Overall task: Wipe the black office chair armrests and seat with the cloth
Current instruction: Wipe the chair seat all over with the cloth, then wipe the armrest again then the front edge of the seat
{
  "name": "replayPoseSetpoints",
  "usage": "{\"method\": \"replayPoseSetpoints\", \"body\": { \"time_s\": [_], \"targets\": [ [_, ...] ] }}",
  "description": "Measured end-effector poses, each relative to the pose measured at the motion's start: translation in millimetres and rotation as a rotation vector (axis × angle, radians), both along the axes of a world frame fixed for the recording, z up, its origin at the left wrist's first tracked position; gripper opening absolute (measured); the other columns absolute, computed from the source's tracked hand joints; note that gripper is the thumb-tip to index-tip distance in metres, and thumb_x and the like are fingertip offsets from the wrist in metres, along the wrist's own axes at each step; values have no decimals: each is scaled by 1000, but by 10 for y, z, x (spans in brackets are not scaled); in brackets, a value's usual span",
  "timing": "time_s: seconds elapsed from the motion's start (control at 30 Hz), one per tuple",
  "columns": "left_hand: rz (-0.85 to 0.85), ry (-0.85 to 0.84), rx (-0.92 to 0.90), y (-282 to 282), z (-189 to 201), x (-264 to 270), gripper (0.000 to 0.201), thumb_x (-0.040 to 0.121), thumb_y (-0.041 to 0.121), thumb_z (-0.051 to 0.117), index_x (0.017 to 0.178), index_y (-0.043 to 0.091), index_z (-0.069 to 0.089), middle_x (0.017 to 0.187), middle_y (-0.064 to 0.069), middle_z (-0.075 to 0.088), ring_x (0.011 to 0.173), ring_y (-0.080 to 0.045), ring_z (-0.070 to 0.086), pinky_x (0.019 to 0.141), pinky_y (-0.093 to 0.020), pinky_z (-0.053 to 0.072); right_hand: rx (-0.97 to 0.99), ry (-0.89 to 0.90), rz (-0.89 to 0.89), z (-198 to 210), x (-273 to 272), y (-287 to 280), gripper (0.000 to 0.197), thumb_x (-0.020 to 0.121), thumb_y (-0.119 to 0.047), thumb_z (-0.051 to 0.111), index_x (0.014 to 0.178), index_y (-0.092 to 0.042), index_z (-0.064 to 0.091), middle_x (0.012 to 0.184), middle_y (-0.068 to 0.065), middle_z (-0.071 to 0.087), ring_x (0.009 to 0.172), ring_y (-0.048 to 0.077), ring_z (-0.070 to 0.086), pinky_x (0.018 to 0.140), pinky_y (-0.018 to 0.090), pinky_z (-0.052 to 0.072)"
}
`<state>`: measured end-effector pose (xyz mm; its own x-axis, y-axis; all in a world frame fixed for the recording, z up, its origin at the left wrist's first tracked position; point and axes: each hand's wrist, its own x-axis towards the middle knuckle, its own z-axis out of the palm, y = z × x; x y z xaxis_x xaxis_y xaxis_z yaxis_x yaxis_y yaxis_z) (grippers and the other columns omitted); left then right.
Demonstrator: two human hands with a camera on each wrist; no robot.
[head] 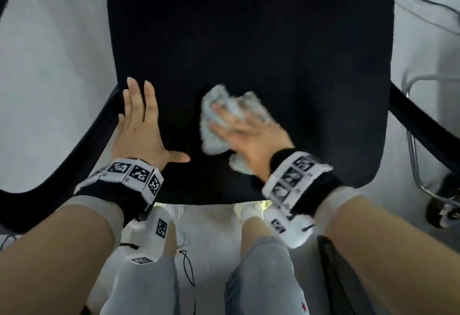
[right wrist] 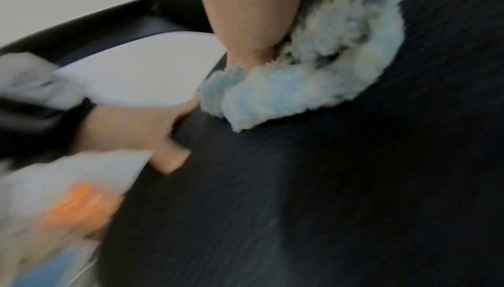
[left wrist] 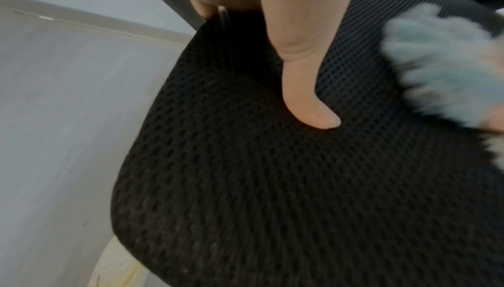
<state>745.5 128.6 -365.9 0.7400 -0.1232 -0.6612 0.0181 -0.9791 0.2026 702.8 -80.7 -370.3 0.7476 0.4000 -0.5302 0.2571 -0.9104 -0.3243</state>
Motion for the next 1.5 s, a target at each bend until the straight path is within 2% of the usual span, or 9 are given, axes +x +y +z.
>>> {"method": "replayPoseSetpoints", "body": {
  "time_s": [0.2,0.3,0.37,0.47,0.53,0.73,0.93,1.3,1.5],
  "targets": [
    [8,-30,-14,-76,-25,-59,148,45,44,86,143,18,-23,152,-9,-28,143,-24,-20,116,-46,1,-332,-63,-945,63,127,-770,67,90,-17,45,147,-17,10,156,11,-3,142,35,0,116,47,9],
    [11,-37,7,-110,-44,-63,149,45,43,86,143,18,-23,152,-9,-28,143,-24,-20,116,-45,0,-382,-198,-702,-18,24,144,84,77,-27,57,144,-12,9,154,17,12,139,38,16,111,54,21],
    [4,-34,7,-72,-29,-49,145,49,43,85,143,17,-22,152,-9,-29,143,-24,-20,116,-46,1,-40,-134,-382,-71,-214,588,81,81,-19,57,145,-26,8,157,5,7,142,29,9,117,46,1],
    [-17,-19,8,-1,1,-41,145,49,47,84,143,17,-22,152,-10,-29,143,-25,-20,116,-48,3,108,-59,23,1,-303,148,71,85,-18,54,145,-32,19,157,-2,8,143,28,9,115,50,1],
    [-19,-17,18,9,-2,-58,148,46,47,85,143,18,-24,152,-10,-29,143,-26,-19,116,-49,3,-108,-175,-143,-63,-316,-416,77,80,-24,60,144,-25,18,154,8,13,138,38,21,107,62,23],
    [-19,-53,19,-72,-19,-122,146,48,48,83,143,15,-22,152,-13,-27,142,-29,-19,115,-50,5,-229,-156,-1051,80,-513,-687,64,91,-10,43,147,-18,13,156,11,-5,141,38,-1,116,46,4],
    [26,102,16,-96,201,-91,127,65,38,78,144,15,-19,152,-11,-29,143,-27,-18,116,-44,2,97,-49,-595,83,-693,661,80,76,-2,58,145,-18,22,156,6,8,142,34,4,115,53,12],
    [344,69,-580,74,1426,149,40,91,18,51,130,25,49,133,2,55,120,-10,52,103,-24,38,389,170,-637,988,-155,802,56,97,-6,39,144,-27,17,155,-8,1,131,-4,-5,93,-6,-6],
    [467,-138,-775,430,1934,346,32,89,14,53,118,27,59,108,10,66,100,1,59,87,-6,41,445,109,-620,1458,198,1093,56,97,-10,39,144,-32,16,155,-12,2,130,-6,-8,104,11,-2]
  ]
}}
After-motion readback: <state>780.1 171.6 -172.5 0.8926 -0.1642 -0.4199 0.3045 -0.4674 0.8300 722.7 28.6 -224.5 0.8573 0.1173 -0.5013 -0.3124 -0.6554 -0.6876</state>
